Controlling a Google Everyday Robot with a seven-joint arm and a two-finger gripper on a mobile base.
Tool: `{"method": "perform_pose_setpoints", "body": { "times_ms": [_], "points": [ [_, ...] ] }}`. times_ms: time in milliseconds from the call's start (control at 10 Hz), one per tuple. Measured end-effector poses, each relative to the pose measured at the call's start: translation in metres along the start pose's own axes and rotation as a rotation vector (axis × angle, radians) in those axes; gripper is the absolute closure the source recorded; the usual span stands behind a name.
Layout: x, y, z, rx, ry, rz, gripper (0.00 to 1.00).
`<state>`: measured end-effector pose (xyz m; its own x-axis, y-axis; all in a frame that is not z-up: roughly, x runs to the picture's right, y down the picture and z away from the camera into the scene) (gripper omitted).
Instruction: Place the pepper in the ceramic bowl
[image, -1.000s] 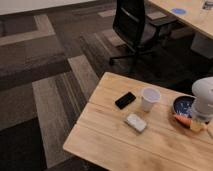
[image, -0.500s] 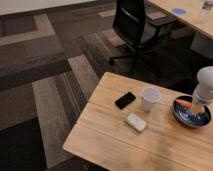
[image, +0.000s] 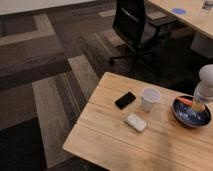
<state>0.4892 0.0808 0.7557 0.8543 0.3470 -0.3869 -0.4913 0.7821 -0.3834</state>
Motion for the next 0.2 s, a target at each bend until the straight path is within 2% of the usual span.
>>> {"method": "perform_pose_setpoints", "body": {
  "times_ms": [200],
  "points": [
    [-0.0003, 0.0001, 0.0000, 0.000, -0.001, 0.000, 0.20]
  ]
}}
